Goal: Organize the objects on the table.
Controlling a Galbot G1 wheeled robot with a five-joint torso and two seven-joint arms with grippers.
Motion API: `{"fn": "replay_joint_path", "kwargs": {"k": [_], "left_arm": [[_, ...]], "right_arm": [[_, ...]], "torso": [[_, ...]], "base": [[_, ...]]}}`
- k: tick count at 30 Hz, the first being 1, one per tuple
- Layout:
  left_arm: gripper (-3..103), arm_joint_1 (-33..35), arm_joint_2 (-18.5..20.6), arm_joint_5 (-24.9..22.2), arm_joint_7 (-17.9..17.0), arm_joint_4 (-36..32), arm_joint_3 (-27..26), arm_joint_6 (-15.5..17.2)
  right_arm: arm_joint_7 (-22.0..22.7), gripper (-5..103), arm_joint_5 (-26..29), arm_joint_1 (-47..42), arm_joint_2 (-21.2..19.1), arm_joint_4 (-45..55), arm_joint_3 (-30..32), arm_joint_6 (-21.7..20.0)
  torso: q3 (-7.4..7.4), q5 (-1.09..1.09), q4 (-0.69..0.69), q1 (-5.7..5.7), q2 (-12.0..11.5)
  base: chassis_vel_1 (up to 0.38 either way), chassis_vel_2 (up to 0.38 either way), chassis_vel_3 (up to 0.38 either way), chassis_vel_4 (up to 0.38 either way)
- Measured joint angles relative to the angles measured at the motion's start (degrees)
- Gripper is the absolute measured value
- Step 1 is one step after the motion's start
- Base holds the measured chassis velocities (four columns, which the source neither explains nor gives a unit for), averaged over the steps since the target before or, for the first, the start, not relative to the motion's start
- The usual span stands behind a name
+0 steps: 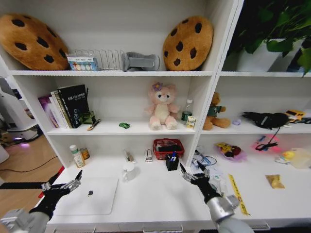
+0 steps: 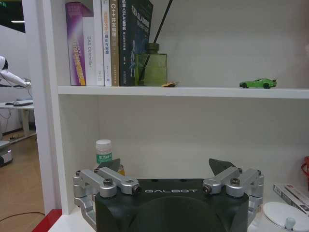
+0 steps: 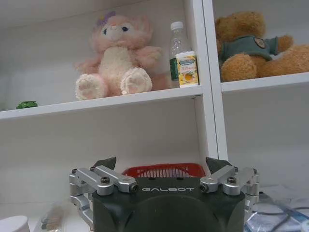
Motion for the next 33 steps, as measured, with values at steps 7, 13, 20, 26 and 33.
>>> {"fn": "replay_joint_path", "kwargs": {"k": [7,13,20,26,33], "left_arm": [[100,0.00,0.00,0.00,0.00,0.00,0.00,0.00],[100,0.00,0.00,0.00,0.00,0.00,0.00,0.00],[100,0.00,0.00,0.00,0.00,0.00,0.00,0.00],[100,0.00,-0.01,0.00,0.00,0.00,0.00,0.00],[100,0.00,-0.01,0.00,0.01,0.00,0.01,0.00]], "right_arm": [[0.20,100,0.54,0.67,1.64,0.15,-0.16,-0.04],[0.42,100,0.86,1.58,1.89,-0.54,-0.49,-0.07],[0.62,100,1.29,3.14,1.43,-1.67,-1.75,-0.15],[-1.06,100,0.76,5.40,0.32,-3.09,-3.53,1.45],[-1.80,100,-1.99,5.07,-0.18,-2.56,-5.06,2.03]], "torso": [[0.01,0.00,0.03,0.01,-0.01],[0.01,0.01,0.02,0.01,-0.01],[0.01,0.01,0.02,0.01,-0.01],[0.02,0.02,0.03,0.02,-0.02],[0.02,0.02,-0.02,0.02,-0.02]], "base": [[-0.010,-0.019,0.016,0.018],[-0.121,-0.132,0.125,0.134],[-0.217,-0.216,0.207,0.216],[-0.253,-0.245,0.255,0.249],[-0.061,-0.106,0.095,0.078]]}}
